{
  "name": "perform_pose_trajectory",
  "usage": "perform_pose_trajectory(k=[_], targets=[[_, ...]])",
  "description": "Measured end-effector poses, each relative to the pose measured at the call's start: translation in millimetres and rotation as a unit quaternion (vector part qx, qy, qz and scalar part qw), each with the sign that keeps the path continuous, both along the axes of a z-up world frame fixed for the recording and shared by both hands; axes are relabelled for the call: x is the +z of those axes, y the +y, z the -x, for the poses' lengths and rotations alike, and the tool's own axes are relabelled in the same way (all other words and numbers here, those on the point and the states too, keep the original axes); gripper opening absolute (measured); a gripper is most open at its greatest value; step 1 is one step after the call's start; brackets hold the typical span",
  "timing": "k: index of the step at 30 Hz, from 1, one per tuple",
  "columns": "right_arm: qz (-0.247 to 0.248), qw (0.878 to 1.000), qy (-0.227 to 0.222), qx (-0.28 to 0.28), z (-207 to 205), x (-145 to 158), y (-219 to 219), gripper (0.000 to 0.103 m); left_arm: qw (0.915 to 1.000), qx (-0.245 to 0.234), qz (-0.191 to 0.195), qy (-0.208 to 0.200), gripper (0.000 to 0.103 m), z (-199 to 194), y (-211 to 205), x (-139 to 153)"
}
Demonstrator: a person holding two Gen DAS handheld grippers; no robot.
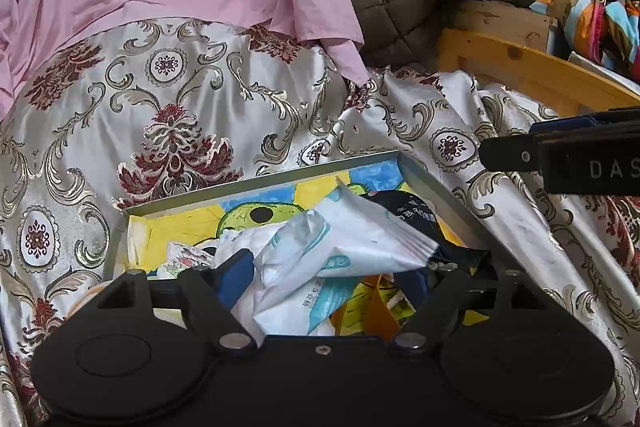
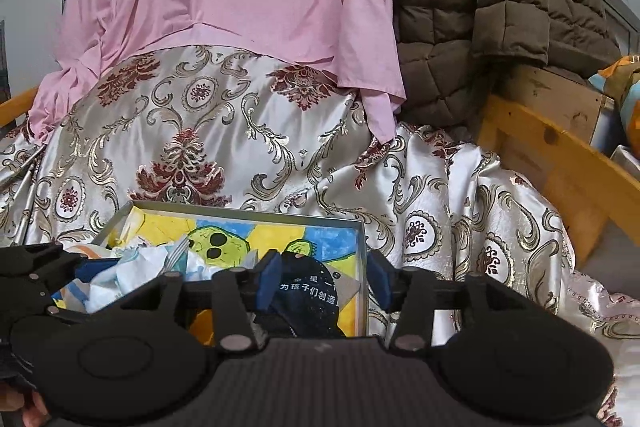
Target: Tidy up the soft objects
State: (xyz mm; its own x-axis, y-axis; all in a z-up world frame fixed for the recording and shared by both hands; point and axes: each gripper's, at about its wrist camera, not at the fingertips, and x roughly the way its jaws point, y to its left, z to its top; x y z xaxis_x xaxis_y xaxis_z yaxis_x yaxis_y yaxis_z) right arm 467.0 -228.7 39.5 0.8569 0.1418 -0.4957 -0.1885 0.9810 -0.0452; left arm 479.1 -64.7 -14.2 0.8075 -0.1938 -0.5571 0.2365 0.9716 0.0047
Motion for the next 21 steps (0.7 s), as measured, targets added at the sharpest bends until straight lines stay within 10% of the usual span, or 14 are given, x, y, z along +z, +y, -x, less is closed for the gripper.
perform_pose_trajectory(k=[21], targets=[[-0.019, 1.000, -0.022, -0.005, 41, 26, -12, 0.090, 0.9982, 0.024, 0.047, -0.029, 0.087, 45, 20, 29]])
